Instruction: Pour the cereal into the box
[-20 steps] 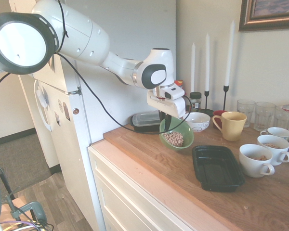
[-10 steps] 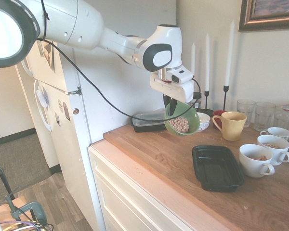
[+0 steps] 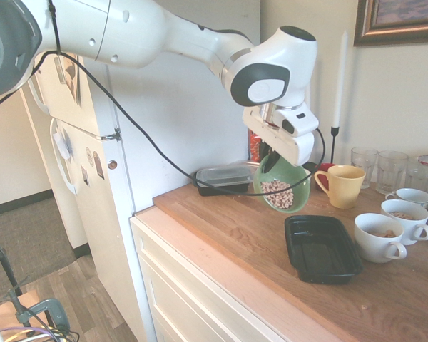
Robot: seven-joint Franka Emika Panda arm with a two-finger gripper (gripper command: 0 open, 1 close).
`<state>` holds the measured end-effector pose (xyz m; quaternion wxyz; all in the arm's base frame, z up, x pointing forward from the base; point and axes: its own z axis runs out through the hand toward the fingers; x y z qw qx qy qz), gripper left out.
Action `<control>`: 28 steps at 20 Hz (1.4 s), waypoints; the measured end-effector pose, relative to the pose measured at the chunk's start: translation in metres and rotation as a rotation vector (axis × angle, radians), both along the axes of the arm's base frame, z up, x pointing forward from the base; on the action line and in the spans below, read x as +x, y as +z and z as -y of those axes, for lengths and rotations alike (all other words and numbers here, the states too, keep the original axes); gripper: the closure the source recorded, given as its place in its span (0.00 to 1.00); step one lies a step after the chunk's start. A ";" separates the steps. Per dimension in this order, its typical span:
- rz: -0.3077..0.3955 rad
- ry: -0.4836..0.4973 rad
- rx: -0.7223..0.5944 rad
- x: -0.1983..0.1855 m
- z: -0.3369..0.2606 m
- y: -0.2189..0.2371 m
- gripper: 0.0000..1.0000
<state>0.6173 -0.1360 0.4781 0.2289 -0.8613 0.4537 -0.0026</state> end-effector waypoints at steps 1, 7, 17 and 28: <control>0.000 -0.003 0.037 -0.004 0.010 -0.001 1.00; 0.010 -0.021 0.232 -0.014 0.048 -0.024 1.00; 0.076 -0.045 0.415 -0.020 0.110 -0.059 1.00; 0.145 -0.059 0.552 -0.005 0.150 -0.076 1.00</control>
